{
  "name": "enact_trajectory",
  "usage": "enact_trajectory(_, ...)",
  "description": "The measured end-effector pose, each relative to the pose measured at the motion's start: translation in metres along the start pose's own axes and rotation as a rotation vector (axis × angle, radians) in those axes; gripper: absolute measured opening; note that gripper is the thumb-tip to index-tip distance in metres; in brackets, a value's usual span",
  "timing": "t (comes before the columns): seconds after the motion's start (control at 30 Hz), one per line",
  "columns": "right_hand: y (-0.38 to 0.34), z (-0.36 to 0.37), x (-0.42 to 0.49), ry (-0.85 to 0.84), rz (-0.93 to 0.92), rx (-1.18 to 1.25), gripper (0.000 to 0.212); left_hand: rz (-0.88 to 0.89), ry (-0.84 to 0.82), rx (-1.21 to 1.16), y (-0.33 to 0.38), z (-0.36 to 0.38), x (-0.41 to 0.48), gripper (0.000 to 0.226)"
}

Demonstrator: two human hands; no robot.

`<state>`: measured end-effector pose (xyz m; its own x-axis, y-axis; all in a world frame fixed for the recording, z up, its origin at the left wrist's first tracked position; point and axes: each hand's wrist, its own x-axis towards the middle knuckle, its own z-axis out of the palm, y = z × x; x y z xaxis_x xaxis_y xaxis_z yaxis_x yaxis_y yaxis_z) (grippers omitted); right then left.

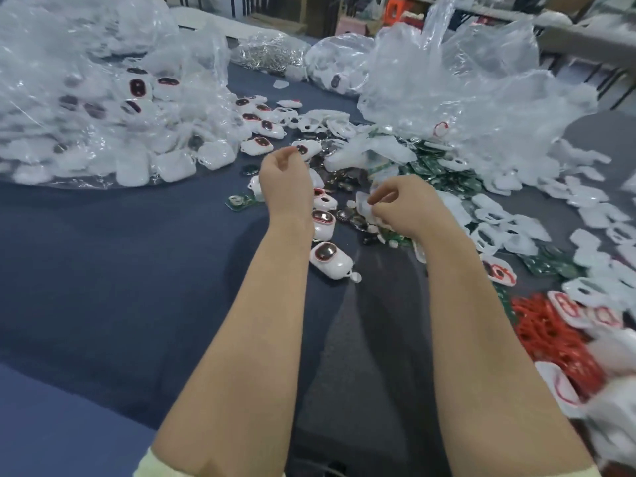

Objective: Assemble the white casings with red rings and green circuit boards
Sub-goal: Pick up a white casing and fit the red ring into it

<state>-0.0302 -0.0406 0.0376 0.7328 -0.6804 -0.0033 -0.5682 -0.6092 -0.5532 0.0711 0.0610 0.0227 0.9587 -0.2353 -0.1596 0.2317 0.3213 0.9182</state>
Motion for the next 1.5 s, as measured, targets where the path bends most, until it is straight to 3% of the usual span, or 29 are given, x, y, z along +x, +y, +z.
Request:
enact_trajectory(0.17,0.036,-0.014,-0.018,0.127,0.099,-0.021,0.028,-0.03,-0.073,-0.001,-0.016,0.021,-0.023,0.014)
enact_trajectory(0.37,0.048,-0.006,-0.028,0.207,0.017,0.034,0.038,-0.04,-0.126,0.009,-0.031,0.044,-0.045,0.021)
enact_trajectory(0.53,0.034,0.021,-0.021,0.26,0.024,-0.25,0.051,-0.03,-0.136,0.024,-0.036,0.051,-0.053,0.023)
enact_trajectory(0.73,0.051,-0.017,-0.028,0.368,-0.023,0.211,0.024,0.12,-0.119,0.15,-0.038,0.055,-0.057,0.019)
enact_trajectory(0.83,0.061,-0.024,-0.031,0.353,-0.044,0.152,0.022,0.122,-0.153,0.198,-0.045,0.062,-0.062,0.014)
enact_trajectory(1.0,0.057,0.0,-0.025,0.231,-0.077,0.028,0.041,0.033,-0.198,0.231,-0.061,0.067,-0.065,0.021)
enact_trajectory(1.17,0.056,0.002,-0.02,0.201,-0.102,-0.086,0.028,0.025,-0.235,0.257,-0.068,0.064,-0.06,0.024)
enact_trajectory(1.3,0.059,-0.006,-0.024,0.164,-0.131,-0.083,0.034,0.035,-0.249,0.258,-0.07,0.062,-0.06,0.024)
enact_trajectory(1.5,0.063,0.0,-0.024,0.232,-0.033,-0.14,0.027,0.191,-0.256,0.311,-0.07,0.063,-0.067,0.021)
